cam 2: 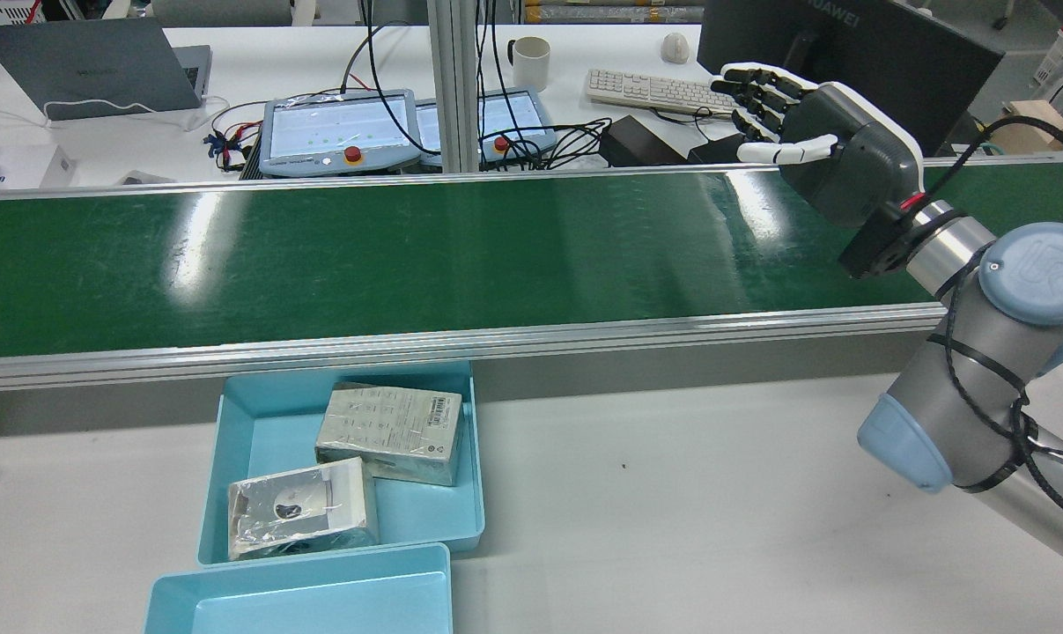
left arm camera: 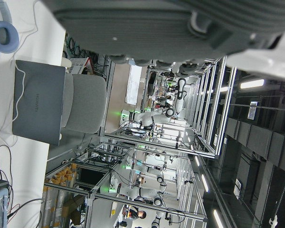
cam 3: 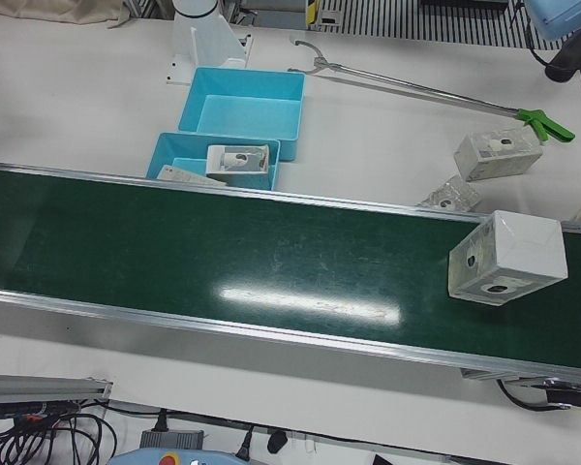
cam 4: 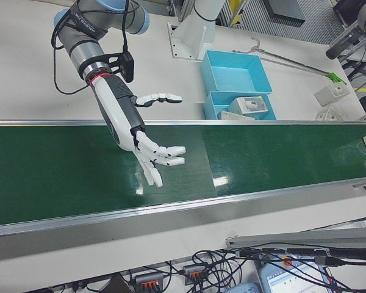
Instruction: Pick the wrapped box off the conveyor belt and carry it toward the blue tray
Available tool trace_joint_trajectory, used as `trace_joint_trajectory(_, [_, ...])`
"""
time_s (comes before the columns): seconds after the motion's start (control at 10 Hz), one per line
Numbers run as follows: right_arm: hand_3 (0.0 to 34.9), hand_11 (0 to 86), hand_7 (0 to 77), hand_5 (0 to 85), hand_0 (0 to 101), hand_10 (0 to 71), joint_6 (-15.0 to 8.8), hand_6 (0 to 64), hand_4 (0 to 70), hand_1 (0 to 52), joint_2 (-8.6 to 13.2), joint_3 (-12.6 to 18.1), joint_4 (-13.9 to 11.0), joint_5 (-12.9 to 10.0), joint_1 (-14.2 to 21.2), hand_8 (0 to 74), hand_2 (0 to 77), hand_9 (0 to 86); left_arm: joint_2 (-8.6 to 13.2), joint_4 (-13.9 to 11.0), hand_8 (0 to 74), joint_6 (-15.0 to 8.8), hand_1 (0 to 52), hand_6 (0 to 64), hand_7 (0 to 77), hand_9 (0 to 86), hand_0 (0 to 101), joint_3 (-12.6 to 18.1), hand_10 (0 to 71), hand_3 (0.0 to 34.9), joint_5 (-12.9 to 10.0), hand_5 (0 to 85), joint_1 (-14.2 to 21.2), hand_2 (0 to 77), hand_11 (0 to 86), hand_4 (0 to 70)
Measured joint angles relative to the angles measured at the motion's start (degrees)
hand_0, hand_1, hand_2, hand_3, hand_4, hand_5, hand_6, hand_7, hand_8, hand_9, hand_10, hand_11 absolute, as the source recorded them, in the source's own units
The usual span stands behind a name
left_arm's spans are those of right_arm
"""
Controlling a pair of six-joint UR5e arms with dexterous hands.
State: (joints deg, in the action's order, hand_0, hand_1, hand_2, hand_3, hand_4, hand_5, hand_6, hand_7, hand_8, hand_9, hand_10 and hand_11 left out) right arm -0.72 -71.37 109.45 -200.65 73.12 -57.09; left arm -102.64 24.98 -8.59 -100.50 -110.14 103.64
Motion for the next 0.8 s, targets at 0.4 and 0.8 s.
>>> trace_joint_trajectory(0.4, [6.8, 1.6, 24.0, 27.8, 51, 0.0, 0.0, 7.1, 18.0, 20.7, 0.0, 0.5, 0.0, 0.0, -0.4, 1.1, 21.8, 5.4, 0.0, 0.0, 0.5, 0.0, 0.0, 0.0, 0.5, 0.0, 0, 0.0, 0.5, 0.0, 0.0, 0.5, 0.0, 0.5, 0.0, 0.0])
trace_joint_trajectory(0.8, [7.6, 1.6, 25.6, 27.8, 50, 0.0, -0.1, 7.6, 18.0, 17.5, 0.0, 0.5, -0.1, 0.0, -0.8, 1.1, 19.6, 6.0, 0.0, 0.0, 0.5, 0.0, 0.0, 0.0, 0.5, 0.0, 0, 0.0, 0.5, 0.0, 0.0, 1.1, 0.0, 0.5, 0.0, 0.0])
